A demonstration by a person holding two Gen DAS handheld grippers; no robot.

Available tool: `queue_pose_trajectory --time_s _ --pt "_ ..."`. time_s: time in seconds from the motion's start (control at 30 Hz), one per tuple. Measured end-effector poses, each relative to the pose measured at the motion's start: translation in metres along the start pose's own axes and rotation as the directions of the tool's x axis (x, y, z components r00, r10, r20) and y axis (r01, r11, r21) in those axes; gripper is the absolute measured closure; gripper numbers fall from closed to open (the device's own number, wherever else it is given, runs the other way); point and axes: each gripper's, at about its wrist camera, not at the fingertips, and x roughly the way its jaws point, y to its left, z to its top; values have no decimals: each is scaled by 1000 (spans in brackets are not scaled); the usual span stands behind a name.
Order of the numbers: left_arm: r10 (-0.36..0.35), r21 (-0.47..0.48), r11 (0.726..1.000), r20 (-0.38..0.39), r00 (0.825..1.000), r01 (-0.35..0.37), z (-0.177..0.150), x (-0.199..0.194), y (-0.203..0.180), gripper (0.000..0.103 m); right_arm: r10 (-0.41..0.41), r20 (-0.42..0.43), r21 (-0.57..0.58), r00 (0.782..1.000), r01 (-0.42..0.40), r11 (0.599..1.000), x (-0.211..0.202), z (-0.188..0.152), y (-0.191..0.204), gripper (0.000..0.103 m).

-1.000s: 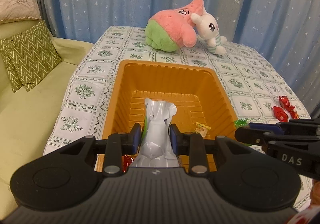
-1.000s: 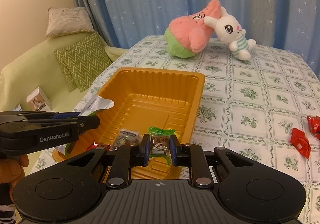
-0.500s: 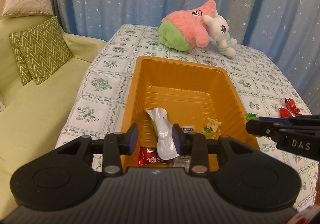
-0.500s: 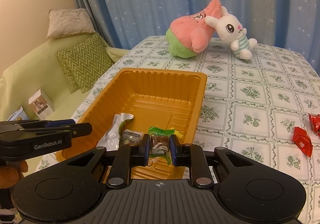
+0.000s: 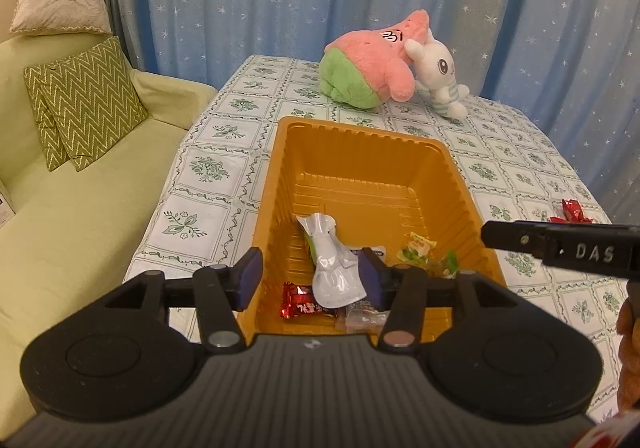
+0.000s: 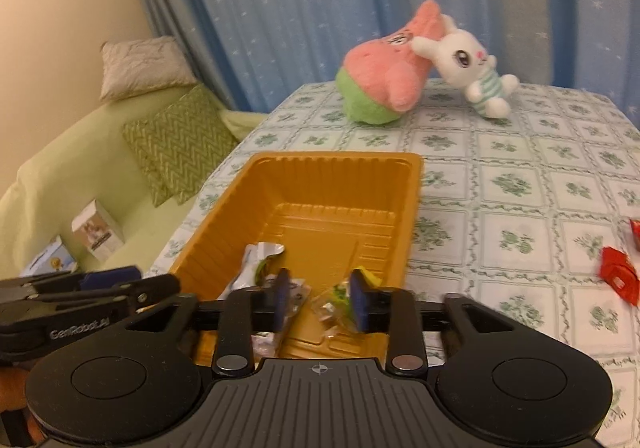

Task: Organize snacks
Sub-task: 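Move both open tools back toward the red candies on the table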

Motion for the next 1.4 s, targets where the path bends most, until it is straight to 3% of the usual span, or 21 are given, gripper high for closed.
queue_pose_trajectory --time_s 0.33,0.9,1.4 --pt "-23 -6 1000 9 1000 23 -10 -28 -21 40 -77 6 129 997 76 989 -51 -20 -35 60" --pt "-63 32 998 35 997 62 -21 -85 -75 32 -189 66 149 980 177 973 -143 -49 -59 57" --pt "-148 121 982 33 988 143 -26 -92 -138 24 -273 89 233 958 246 941 -193 -70 -104 50"
